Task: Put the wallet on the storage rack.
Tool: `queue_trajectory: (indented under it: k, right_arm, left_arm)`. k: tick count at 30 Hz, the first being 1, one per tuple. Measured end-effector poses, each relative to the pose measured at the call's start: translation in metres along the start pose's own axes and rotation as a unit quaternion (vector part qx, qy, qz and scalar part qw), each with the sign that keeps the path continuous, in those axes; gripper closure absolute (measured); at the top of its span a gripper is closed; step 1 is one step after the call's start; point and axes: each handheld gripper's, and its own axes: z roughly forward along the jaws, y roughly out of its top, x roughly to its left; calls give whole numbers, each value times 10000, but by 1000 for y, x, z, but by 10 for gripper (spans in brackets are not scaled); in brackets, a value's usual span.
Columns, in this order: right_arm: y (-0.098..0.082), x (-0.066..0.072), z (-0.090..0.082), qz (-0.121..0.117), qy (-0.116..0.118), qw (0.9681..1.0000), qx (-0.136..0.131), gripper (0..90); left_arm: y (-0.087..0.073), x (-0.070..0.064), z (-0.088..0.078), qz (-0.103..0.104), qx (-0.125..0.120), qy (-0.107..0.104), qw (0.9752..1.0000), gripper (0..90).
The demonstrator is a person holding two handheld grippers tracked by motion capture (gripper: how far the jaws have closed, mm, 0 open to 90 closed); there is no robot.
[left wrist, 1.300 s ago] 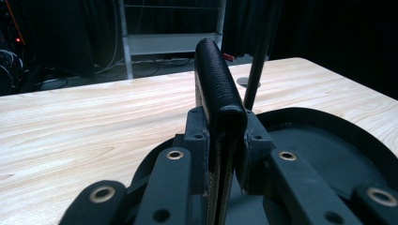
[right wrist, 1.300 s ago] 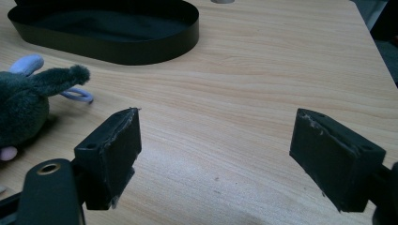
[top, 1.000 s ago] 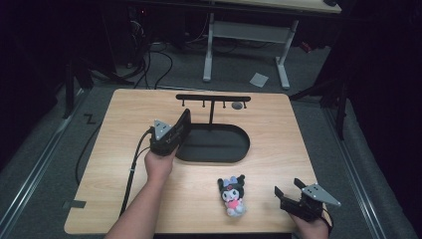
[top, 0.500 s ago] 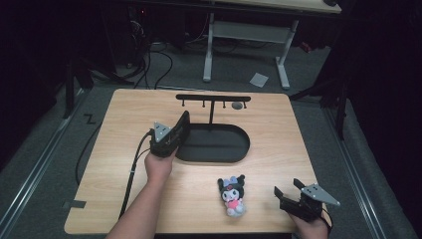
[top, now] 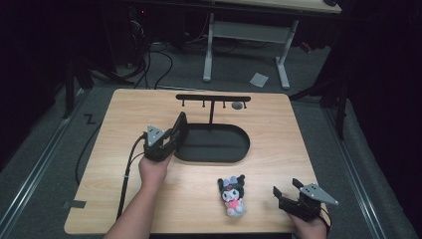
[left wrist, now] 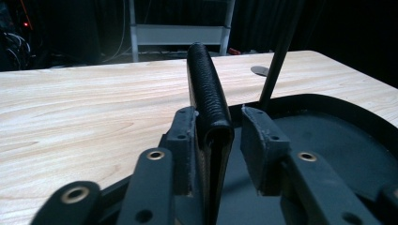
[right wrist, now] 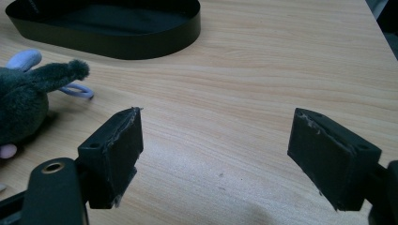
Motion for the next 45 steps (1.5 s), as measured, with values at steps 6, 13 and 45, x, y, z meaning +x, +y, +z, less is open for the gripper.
queue_trajectory:
  k: [6, 13, 45]
  right_arm:
    - [0, 2, 1, -31, 14, 10000, 14, 182]
    - [-1, 3, 2, -42, 32, 10000, 43, 183]
    - [-3, -1, -1, 17, 18, 10000, 52, 185]
  left_arm:
    - [-2, -9, -2, 41, 19, -177, 9998, 741]
    - [-5, -30, 5, 151, 79, -451, 9988, 712]
    - [-18, -83, 46, 359, 511, -1001, 9930, 514]
